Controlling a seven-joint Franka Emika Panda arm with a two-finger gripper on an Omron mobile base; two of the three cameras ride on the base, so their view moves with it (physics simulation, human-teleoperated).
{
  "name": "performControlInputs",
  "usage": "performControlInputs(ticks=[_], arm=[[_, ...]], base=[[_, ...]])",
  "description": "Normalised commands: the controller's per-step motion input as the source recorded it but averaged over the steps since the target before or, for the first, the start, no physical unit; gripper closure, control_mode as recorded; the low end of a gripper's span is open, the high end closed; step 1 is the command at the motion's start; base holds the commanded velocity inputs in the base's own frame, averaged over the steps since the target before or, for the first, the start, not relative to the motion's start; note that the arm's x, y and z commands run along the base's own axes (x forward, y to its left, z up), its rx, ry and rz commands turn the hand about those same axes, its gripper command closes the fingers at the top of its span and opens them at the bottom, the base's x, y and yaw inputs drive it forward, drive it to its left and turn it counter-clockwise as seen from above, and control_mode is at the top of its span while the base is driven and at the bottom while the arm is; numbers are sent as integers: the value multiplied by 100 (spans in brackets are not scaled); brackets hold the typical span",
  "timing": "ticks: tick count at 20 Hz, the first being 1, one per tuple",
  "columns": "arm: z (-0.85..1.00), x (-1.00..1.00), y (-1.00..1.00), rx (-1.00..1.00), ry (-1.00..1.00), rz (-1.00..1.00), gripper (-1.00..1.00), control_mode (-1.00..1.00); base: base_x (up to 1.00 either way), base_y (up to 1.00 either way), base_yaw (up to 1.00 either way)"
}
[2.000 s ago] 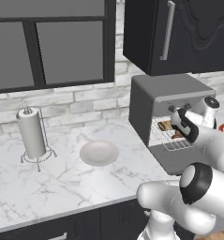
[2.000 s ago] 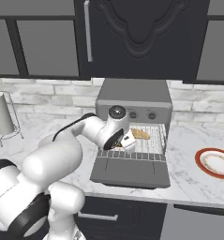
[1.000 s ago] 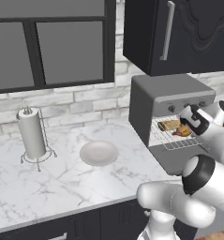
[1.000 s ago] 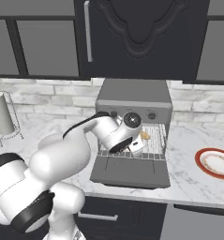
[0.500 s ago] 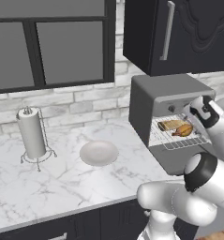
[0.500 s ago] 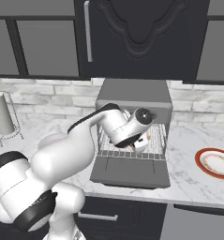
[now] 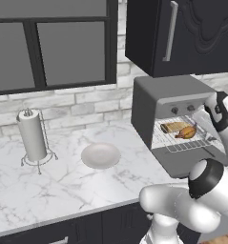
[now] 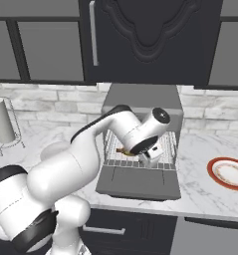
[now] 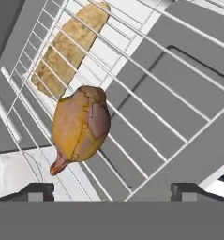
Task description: Open the toaster oven door. Place the baguette on the bottom rack in the toaster oven and place the chicken drumstick on the top rack.
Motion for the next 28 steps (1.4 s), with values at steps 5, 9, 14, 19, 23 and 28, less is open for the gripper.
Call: performControlInputs(ticks=[5, 9, 14, 19, 23, 28], arm=[[-14, -54, 0, -1, 24, 33, -100, -100], [-47, -50, 2, -10, 12, 23, -100, -100], [-59, -21, 17, -13, 3, 3, -100, -100], [-45, 6, 16, -17, -1, 10, -100, -100], [-44, -3, 3, -15, 0, 18, -100, -100], [-41, -2, -7, -3, 0, 6, -100, -100]], base=[[0, 0, 0], [0, 0, 0], [0, 0, 0], [0, 0, 0], [0, 0, 0], [0, 0, 0]])
